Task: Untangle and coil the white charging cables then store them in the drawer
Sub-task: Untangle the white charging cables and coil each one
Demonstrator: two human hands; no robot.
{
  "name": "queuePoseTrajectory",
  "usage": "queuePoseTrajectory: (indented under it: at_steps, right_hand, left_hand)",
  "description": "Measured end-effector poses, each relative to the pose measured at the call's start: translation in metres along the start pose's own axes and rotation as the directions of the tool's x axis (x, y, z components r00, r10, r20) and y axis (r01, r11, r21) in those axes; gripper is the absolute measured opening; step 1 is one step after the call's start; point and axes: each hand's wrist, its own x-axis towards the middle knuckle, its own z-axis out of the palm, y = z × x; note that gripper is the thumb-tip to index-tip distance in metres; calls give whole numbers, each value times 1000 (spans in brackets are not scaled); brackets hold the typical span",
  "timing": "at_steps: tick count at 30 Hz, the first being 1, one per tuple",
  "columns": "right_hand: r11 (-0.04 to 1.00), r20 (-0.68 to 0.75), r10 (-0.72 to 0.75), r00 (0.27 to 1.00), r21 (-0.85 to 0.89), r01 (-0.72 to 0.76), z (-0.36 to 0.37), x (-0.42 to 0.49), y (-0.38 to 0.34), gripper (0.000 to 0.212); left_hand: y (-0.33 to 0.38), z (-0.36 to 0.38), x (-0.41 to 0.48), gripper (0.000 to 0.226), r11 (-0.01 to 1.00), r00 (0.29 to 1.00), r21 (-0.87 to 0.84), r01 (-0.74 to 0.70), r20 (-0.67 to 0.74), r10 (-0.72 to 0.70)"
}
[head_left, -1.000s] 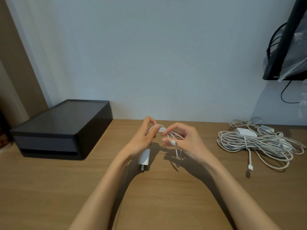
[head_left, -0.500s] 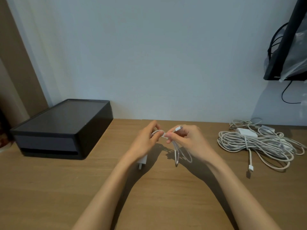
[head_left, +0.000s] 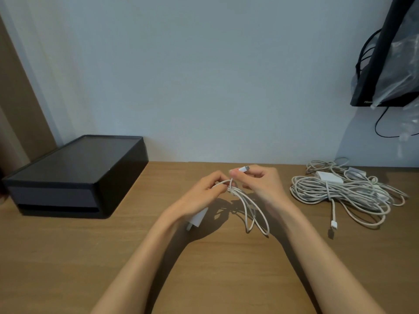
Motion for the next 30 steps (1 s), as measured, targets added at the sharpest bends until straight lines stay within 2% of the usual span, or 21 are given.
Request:
queuePoseTrajectory:
  at_steps: [3, 7, 13, 15, 17, 20, 26, 30]
  right_hand:
    - [994, 0, 51, 999, 94, -51, 1, -2, -1, 15]
    - [993, 19, 57, 998, 106, -59, 3, -3, -2, 14]
    - [991, -84, 30, 996, 135, -18, 4, -2, -3, 38]
    - [990, -110, 0, 994, 137, 16, 6, -2, -1, 37]
    - [993, -113, -35, 993, 105, 47, 8, -1, 2, 26]
    - [997, -81, -81, 993, -5, 80, 10, 0, 6, 14]
    - [986, 100, -92, 991, -126, 105, 6, 3, 7, 31]
    - [987, 129, -89, 988, -121, 104, 9, 1, 8, 30]
  left_hand:
    - [1, 3, 0, 20, 1000, 998, -9, -5, -56, 5]
    - [-4, 5, 2, 20, 997, 985, -21, -77, -159, 73]
    - [-5, 2, 1, 14, 994, 981, -22, -105, -167, 100]
    - [-4, 2, 1, 14, 993, 979, -8, -117, -167, 114]
    - [-4, 1, 1, 16, 992, 978, 2, -126, -166, 125]
    - [-5, 0, 2, 21, 993, 978, 21, -118, -170, 120]
    - [-5, -5, 0, 22, 994, 974, 41, -105, -199, 111]
    - [-6, -7, 1, 21, 994, 972, 31, -103, -210, 107]
